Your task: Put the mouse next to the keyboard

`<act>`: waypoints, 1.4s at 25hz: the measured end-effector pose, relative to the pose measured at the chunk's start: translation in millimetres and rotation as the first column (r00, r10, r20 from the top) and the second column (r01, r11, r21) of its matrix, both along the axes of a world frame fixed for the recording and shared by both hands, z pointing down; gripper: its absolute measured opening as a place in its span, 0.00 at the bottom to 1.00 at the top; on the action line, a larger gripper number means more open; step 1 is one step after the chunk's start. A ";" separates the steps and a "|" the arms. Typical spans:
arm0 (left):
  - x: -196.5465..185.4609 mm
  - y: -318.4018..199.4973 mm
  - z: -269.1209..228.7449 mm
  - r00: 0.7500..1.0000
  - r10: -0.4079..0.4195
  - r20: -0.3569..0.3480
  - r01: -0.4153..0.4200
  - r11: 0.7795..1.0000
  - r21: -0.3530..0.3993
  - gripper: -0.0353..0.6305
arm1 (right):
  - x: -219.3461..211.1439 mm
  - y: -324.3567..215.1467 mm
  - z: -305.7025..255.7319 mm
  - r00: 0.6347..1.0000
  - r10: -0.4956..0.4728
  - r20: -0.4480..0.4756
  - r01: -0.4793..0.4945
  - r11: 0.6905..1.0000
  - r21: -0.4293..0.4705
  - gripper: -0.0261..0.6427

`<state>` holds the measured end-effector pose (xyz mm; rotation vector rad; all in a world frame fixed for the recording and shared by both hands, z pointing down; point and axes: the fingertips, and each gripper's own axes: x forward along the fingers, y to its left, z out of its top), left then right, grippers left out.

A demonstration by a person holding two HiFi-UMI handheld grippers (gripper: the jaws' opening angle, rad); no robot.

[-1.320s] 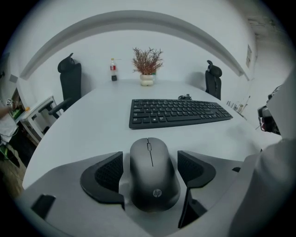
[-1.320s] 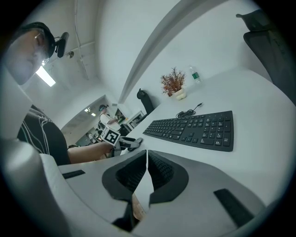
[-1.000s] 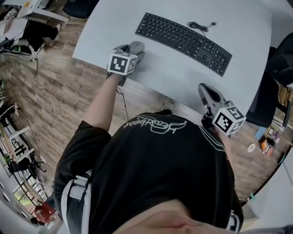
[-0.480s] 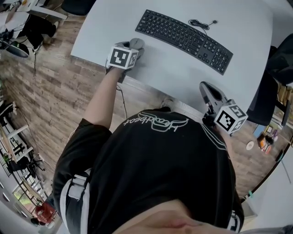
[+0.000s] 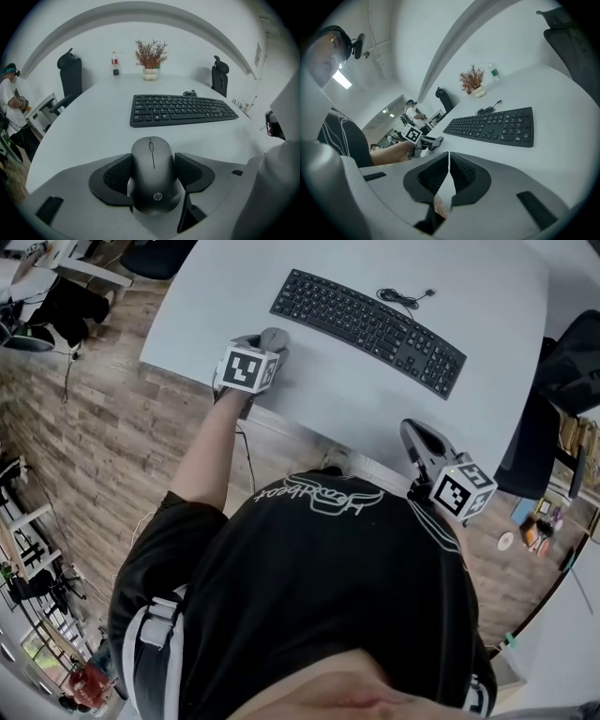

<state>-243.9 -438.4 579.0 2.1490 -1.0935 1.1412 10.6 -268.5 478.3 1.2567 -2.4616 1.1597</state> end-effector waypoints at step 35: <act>108.4 27.6 -205.4 0.937 0.206 -0.282 -0.014 0.829 0.559 0.50 | 49.8 13.3 -33.3 0.990 0.135 0.046 -0.138 0.987 0.079 0.06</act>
